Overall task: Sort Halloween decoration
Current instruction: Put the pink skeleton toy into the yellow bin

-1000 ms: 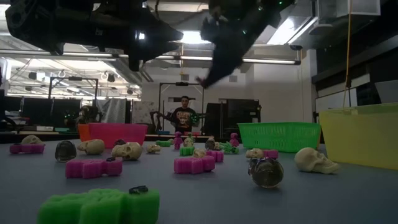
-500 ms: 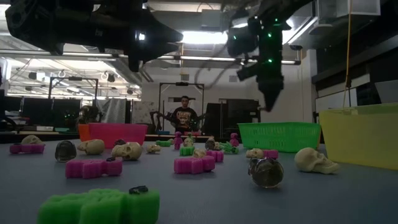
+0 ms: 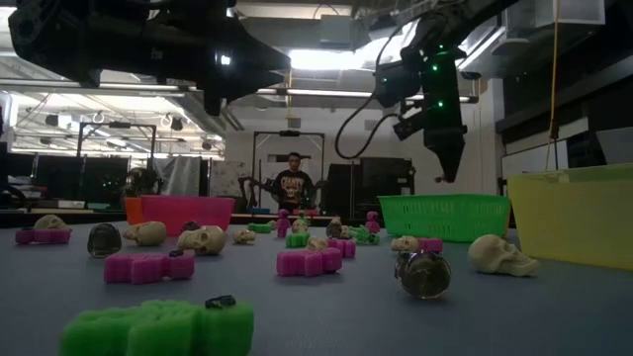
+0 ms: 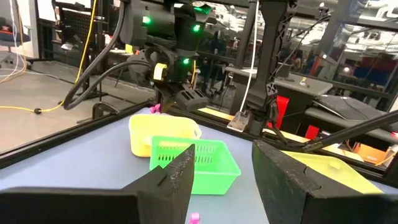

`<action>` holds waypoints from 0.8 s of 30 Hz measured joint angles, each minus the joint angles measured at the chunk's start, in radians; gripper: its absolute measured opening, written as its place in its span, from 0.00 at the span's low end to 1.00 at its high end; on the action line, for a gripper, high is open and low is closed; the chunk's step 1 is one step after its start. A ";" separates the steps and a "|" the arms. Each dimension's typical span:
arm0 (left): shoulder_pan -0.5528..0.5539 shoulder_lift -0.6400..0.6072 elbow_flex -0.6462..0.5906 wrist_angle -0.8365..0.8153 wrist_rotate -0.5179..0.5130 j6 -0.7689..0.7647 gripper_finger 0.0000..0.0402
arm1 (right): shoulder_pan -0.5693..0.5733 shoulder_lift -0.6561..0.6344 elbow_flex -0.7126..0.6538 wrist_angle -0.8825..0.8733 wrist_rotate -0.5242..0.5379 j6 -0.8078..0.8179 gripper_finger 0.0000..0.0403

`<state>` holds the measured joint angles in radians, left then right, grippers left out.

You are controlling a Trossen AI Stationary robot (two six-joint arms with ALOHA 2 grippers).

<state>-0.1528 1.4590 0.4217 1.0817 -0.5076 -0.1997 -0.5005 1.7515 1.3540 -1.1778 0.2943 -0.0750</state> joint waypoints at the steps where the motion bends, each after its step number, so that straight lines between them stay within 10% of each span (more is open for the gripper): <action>1: 0.000 0.000 0.000 0.000 0.000 0.000 0.36 | 0.002 0.000 0.000 -0.001 -0.001 0.000 0.09; 24: 0.000 0.000 0.000 0.000 0.000 0.000 0.36 | 0.002 0.001 0.000 0.002 -0.010 -0.001 0.43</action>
<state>-0.1528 1.4590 0.4217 1.0813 -0.5076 -0.1995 -0.4980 1.7523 1.3538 -1.1763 0.2844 -0.0757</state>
